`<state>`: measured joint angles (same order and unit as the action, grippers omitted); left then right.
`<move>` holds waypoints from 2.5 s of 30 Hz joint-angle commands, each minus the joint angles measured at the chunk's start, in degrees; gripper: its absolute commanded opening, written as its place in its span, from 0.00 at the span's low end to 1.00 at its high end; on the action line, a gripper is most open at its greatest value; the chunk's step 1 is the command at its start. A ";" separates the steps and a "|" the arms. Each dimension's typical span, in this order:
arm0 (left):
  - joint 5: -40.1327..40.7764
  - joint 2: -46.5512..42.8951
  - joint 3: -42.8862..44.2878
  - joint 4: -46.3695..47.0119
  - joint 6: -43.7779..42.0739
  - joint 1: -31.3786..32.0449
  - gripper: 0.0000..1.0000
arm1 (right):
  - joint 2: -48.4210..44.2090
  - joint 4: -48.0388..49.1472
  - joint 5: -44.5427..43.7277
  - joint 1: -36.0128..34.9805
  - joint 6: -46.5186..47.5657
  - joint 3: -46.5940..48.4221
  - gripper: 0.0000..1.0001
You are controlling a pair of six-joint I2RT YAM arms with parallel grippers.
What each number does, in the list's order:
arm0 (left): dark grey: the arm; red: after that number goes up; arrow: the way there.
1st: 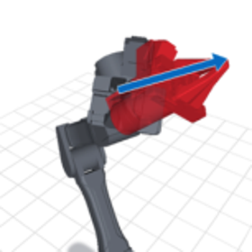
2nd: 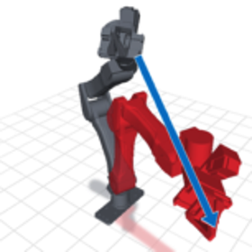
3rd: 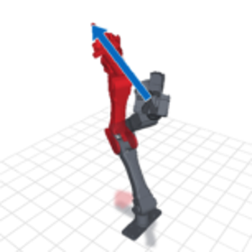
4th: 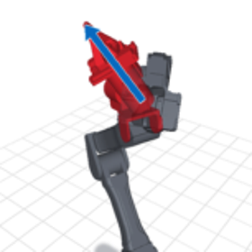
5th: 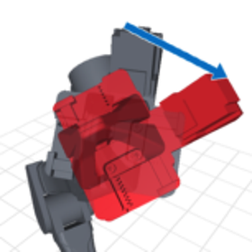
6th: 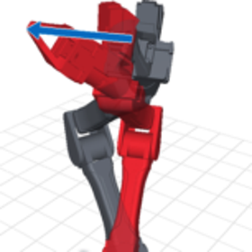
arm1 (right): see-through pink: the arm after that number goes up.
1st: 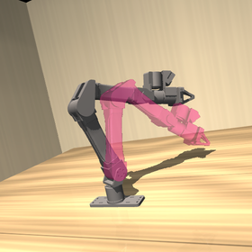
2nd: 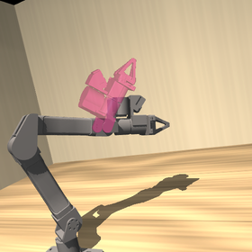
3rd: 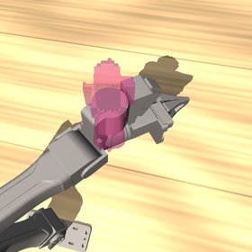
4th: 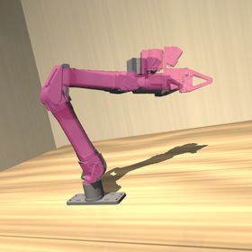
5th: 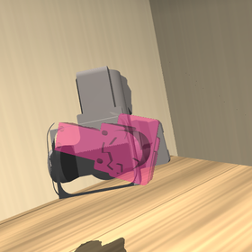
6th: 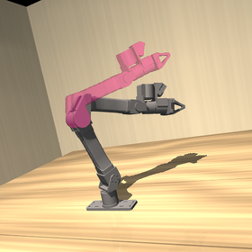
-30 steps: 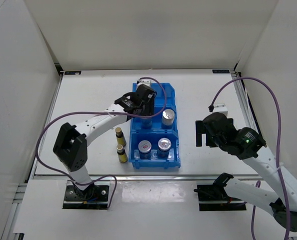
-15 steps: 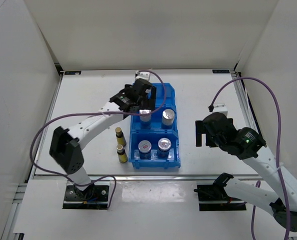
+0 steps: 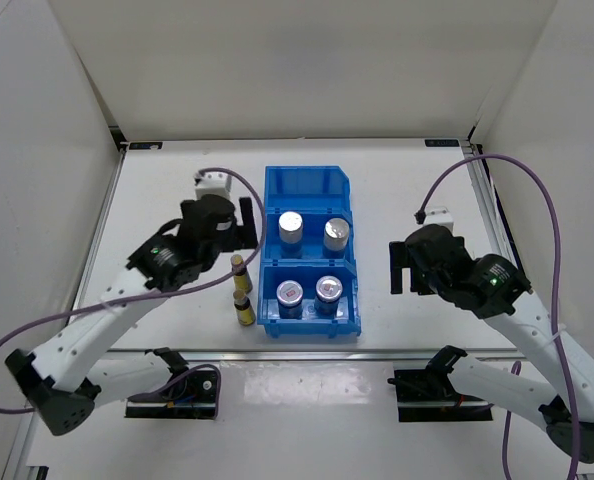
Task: Organize the condiment bottles
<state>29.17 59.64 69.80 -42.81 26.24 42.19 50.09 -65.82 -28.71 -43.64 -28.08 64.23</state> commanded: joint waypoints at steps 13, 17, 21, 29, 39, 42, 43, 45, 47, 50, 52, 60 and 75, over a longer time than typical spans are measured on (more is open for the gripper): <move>-10.89 6.19 -8.28 -8.35 5.23 -5.80 0.81 | 1.24 1.66 0.85 -0.13 1.09 0.11 1.00; -10.89 7.78 -8.28 -7.82 5.23 -5.81 0.73 | 1.24 1.66 1.38 -0.13 1.09 0.11 1.00; -10.89 10.14 -7.75 -7.82 4.61 -6.34 0.71 | 1.24 1.66 1.38 -0.13 1.09 0.11 1.00; -10.89 11.91 -7.75 -7.82 4.08 -7.38 0.66 | 1.24 1.66 1.38 -0.13 1.09 0.11 1.00; -11.50 14.02 -5.65 -7.29 2.77 -8.44 0.32 | 1.24 1.66 1.38 -0.13 1.09 0.11 1.00; -10.81 13.23 -1.78 -7.82 2.24 -8.44 0.23 | 1.24 1.66 1.38 -0.13 1.09 0.11 1.00; -9.93 13.22 0.40 -7.82 1.72 -8.44 0.20 | 1.24 2.18 1.38 -0.13 1.09 0.11 1.00; -8.17 11.74 2.96 -7.82 1.71 -8.44 0.12 | 1.24 2.19 1.38 -0.13 1.09 0.11 1.00; -5.81 11.73 7.95 -7.82 1.19 -8.44 0.11 | 1.24 2.19 1.38 -0.13 1.09 0.11 1.00; -3.77 15.14 17.07 -7.82 0.40 -8.44 0.11 | 1.24 2.19 1.38 -0.13 1.09 0.11 1.00; -3.06 18.04 24.81 -7.21 -0.48 -8.44 0.11 | 1.24 2.19 1.38 -0.13 1.09 0.11 1.00; -11.94 46.33 56.91 -7.20 -6.29 -6.87 0.11 | 1.24 2.19 0.85 -0.13 1.09 0.11 1.00; -16.33 74.92 78.56 -6.68 -6.47 -3.35 0.11 | 0.72 1.66 -0.21 -0.66 0.57 0.11 1.00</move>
<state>13.93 137.34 146.54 -52.29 18.70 39.33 51.37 -65.01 -27.62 -44.01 -27.68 64.20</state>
